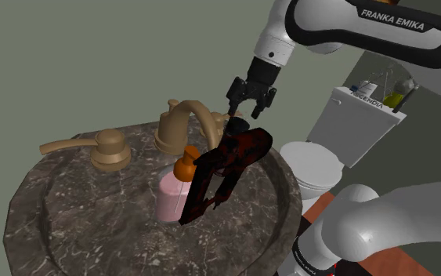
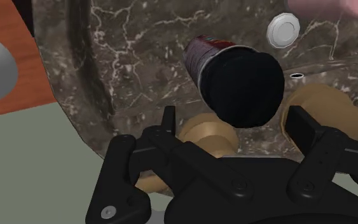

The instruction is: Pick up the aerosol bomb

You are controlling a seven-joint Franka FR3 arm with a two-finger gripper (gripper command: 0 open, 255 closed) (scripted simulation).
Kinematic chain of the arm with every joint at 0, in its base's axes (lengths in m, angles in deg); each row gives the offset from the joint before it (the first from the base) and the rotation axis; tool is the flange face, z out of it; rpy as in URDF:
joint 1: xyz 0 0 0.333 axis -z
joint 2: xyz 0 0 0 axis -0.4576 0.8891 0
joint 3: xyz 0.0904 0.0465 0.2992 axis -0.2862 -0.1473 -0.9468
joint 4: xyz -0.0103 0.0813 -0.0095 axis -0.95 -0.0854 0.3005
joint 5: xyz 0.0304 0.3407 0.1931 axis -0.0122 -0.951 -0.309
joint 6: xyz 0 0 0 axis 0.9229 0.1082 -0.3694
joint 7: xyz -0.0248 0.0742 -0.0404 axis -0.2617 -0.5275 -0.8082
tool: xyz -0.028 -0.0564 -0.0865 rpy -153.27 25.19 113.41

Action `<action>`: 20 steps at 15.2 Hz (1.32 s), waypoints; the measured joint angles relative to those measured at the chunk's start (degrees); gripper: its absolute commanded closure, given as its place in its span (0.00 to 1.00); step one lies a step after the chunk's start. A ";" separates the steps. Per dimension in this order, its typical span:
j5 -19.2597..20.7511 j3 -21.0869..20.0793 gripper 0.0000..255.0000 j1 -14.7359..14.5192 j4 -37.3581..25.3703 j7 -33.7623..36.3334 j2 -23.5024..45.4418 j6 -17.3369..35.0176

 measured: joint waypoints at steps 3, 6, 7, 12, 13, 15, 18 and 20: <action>-1.70 -0.30 0.00 -0.06 -0.11 1.48 2.34 1.29; -2.01 -0.42 0.00 -0.06 1.89 1.28 2.64 3.43; -2.06 -0.43 0.00 -0.06 2.71 1.12 2.57 4.14; -2.20 -0.52 1.00 -0.09 3.94 0.95 2.41 5.45; -2.21 -0.51 1.00 -0.09 3.97 0.92 2.37 5.48; -2.21 -0.50 1.00 -0.08 3.97 0.89 2.38 5.51; -2.22 -0.49 1.00 -0.08 4.04 0.88 2.30 5.54; -2.18 -0.54 1.00 -0.10 3.59 1.07 2.45 5.05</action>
